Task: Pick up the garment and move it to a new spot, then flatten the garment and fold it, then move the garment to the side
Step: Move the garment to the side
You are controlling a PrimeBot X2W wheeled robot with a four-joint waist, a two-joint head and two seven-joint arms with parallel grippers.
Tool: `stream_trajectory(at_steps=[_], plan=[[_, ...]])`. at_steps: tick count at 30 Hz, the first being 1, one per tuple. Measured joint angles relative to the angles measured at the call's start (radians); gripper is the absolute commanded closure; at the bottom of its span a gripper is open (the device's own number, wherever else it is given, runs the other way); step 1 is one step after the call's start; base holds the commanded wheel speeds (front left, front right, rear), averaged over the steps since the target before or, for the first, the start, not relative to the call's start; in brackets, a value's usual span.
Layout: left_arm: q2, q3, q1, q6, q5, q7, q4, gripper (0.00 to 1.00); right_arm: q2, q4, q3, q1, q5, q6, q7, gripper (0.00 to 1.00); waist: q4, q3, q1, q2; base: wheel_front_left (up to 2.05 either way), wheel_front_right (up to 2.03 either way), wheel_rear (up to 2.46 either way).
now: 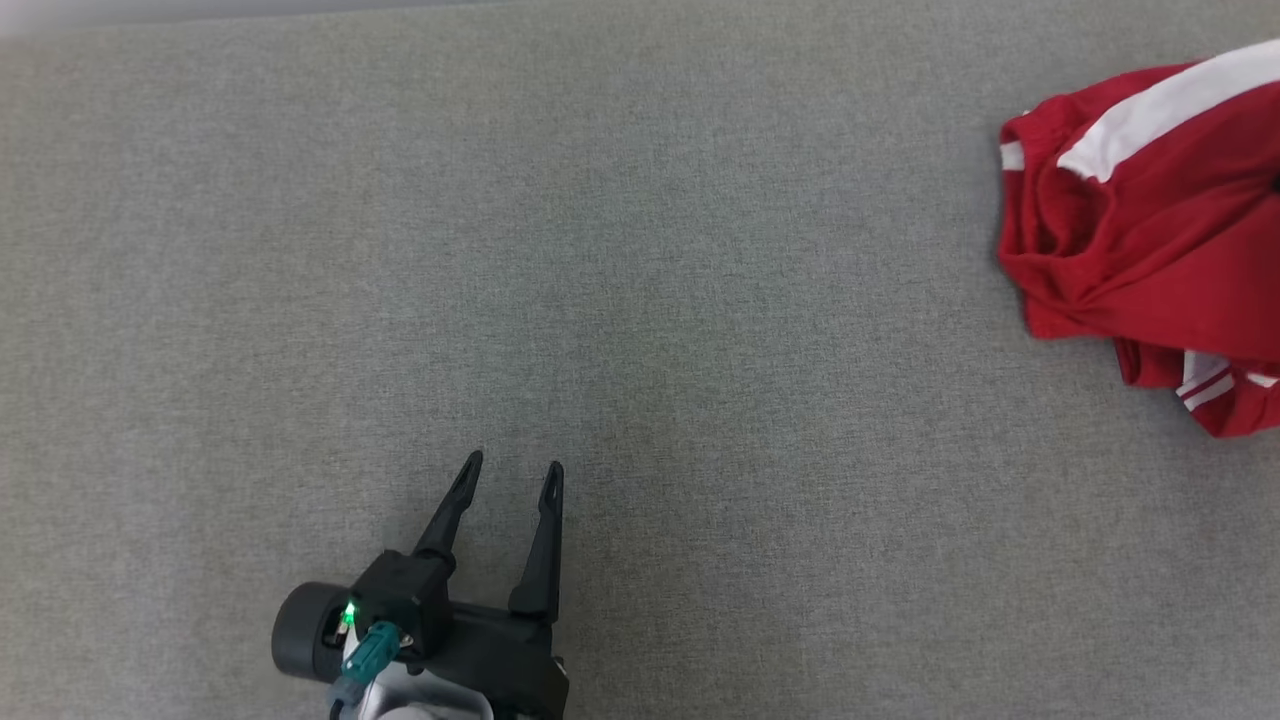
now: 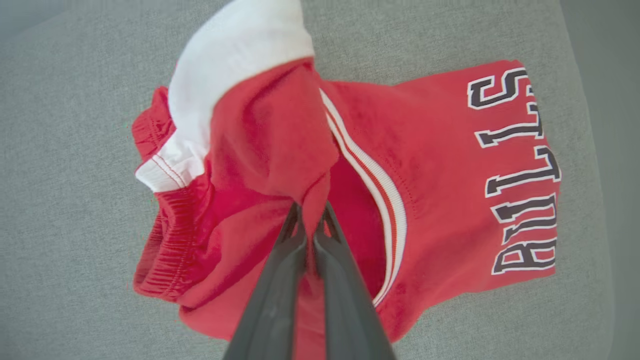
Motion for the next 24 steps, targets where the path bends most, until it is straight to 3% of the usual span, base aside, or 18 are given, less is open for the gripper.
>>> stream_trajectory(at_steps=[24], plan=[[-0.001, -0.009, -0.013, 0.0, 0.003, 0.003, 0.038, 0.0, -0.025, -0.029, -0.047, -0.064, 0.022, 0.0, 0.063, 1.0, -0.045, -0.056, -0.0003, -0.0001, 0.0, 0.0, 0.0]])
